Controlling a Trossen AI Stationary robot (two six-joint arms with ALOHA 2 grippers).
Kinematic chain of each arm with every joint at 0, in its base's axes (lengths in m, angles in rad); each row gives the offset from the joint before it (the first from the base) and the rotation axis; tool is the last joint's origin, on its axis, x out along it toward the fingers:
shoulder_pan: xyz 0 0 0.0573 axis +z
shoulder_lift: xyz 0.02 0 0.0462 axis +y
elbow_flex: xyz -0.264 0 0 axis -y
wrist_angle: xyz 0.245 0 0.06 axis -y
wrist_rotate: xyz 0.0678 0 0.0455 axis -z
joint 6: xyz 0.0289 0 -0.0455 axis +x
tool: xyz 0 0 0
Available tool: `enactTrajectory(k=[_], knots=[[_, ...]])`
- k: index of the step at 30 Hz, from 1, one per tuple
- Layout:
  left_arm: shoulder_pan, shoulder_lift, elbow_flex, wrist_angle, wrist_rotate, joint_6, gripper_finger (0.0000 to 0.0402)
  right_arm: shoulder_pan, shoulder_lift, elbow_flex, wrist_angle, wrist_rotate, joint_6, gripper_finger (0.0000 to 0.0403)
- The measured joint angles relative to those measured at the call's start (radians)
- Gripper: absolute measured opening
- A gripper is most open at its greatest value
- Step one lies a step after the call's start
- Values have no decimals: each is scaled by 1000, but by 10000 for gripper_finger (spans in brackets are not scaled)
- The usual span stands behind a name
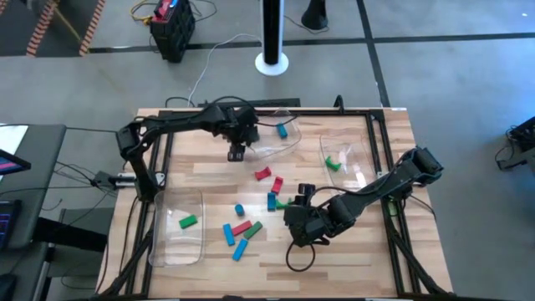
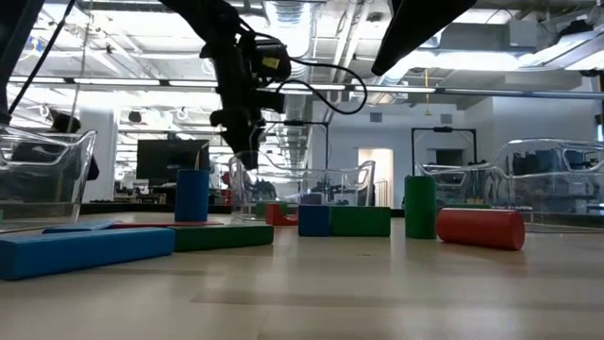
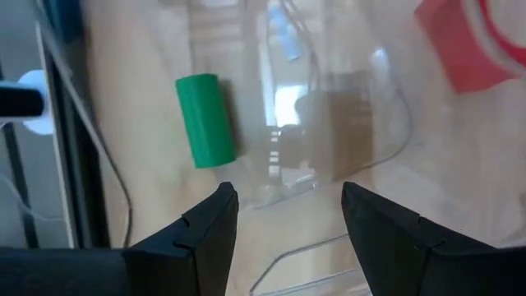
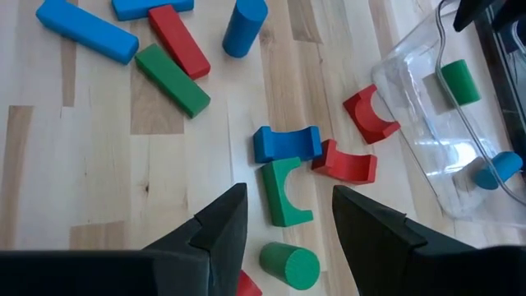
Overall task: Sort blocks by size
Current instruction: Adjust the top transparent bin
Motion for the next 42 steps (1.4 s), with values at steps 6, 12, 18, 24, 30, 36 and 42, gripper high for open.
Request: enactTrajectory(k=[6,12,18,24,30,36,42], knots=[[42,0,0,5,-65,6,212,0,0,0,0,0,0,207],[83,0,0,15,-84,7,212,0,0,0,0,0,0,207],[113,0,0,49,-89,5,212,0,0,0,0,1,0,207],[129,0,0,113,-131,4,212,0,0,0,0,1,0,207],[125,-34,0,119,-132,-2,212,-1,0,0,0,2,-3,207],[89,-164,0,109,-85,-55,212,-2,0,0,0,9,-12,207],[7,-349,0,43,84,-183,212,-4,0,0,-12,9,-14,207]])
